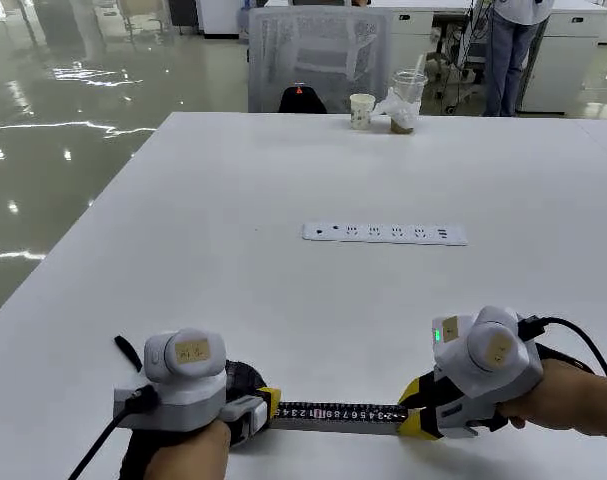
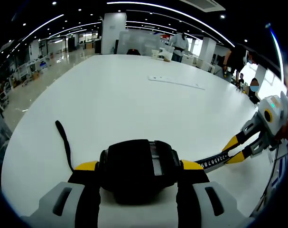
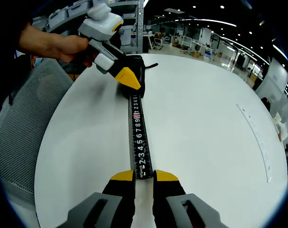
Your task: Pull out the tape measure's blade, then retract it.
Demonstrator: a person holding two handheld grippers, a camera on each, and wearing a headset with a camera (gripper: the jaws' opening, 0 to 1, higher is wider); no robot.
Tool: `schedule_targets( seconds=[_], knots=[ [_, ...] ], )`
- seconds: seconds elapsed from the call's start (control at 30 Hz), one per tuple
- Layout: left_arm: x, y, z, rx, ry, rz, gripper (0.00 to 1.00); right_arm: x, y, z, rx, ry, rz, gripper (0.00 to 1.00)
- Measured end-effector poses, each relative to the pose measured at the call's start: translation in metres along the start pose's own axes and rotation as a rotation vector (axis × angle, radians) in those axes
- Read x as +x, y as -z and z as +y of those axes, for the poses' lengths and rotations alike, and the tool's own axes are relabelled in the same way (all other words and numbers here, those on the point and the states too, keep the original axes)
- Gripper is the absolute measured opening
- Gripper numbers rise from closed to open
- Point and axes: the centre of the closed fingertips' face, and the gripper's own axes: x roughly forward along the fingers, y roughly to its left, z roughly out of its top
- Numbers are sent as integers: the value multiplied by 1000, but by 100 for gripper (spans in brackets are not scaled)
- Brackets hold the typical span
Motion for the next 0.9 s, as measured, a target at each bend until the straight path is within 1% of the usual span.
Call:
schedule_targets(
  seconds=[0.9],
  knots=[
    [0, 0, 0, -4, 14, 5, 60, 16, -21, 1, 0, -9, -23, 10]
  ],
)
